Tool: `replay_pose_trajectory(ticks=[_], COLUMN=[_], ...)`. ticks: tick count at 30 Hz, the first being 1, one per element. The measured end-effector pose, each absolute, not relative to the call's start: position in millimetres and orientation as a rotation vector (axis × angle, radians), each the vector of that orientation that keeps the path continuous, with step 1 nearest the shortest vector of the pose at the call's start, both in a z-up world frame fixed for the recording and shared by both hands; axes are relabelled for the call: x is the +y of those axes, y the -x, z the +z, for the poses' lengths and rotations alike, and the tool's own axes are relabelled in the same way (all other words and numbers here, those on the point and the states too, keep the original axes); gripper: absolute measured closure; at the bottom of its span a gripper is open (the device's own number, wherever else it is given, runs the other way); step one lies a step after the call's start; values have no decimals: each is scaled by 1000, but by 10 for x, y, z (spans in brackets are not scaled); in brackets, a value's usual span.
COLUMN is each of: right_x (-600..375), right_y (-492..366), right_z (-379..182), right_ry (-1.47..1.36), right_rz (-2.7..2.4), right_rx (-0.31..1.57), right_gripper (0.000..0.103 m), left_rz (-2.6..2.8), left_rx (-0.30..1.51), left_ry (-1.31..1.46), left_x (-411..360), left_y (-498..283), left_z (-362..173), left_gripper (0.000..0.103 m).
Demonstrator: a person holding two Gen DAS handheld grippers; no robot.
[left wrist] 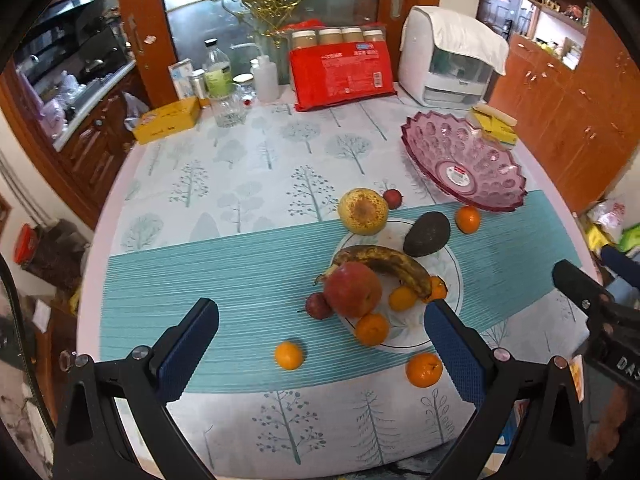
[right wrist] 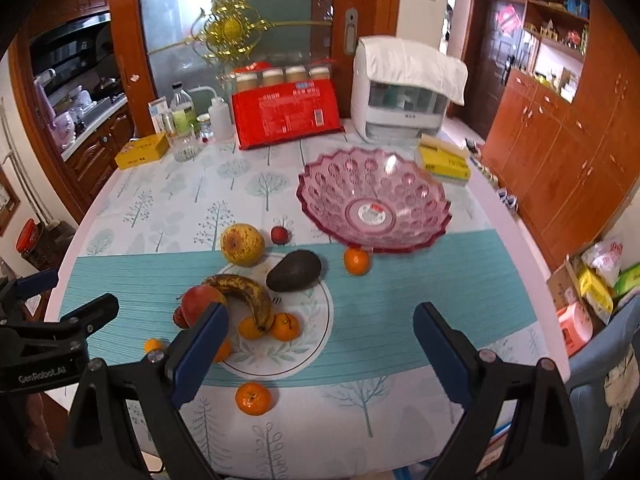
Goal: Organize fruits
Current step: 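Grasp the spotted yellow pear with the left tool while the right tool grasps the avocado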
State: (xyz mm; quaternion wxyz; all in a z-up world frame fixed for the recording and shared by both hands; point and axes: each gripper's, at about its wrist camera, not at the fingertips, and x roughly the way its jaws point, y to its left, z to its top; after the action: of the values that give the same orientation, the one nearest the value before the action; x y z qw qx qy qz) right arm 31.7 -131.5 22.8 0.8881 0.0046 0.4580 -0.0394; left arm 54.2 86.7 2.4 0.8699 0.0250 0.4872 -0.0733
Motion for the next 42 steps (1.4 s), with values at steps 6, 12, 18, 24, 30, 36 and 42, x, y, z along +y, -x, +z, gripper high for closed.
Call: replay_pose_trajectory(ticks=[6, 12, 18, 24, 30, 36, 42], right_x=[-1281, -1256, -1275, -1379, -1556, -1659, -1766], right_y=[-449, -654, -946, -1290, -1650, -1812, -1846], right_z=[-12, -207, -447, -721, -1119, -1455, -1632], right_ry=[-61, -98, -138, -235, -374, -473, -612], right_rz=[-111, -144, -186, -188, -220, -235, -212], right_rx=[1006, 1027, 1039, 1070, 1118, 1167, 1180], right_gripper=[9, 9, 12, 18, 20, 23, 23], left_rz=[-202, -230, -248, -297, -344, -350, -370], left_rx=[1065, 1087, 1051, 1105, 1154, 1195, 1164], left_ry=[-56, -103, -165, -178, -215, -194, -183], left_x=[971, 965, 804, 543, 240, 115, 92], left_y=[-779, -1167, -1620, -2135, -2476, -2668, -2743], left_z=[-242, -416, -518, -784, -1159, -1479, -1519], left_gripper=[1, 1, 1, 1, 1, 1, 1])
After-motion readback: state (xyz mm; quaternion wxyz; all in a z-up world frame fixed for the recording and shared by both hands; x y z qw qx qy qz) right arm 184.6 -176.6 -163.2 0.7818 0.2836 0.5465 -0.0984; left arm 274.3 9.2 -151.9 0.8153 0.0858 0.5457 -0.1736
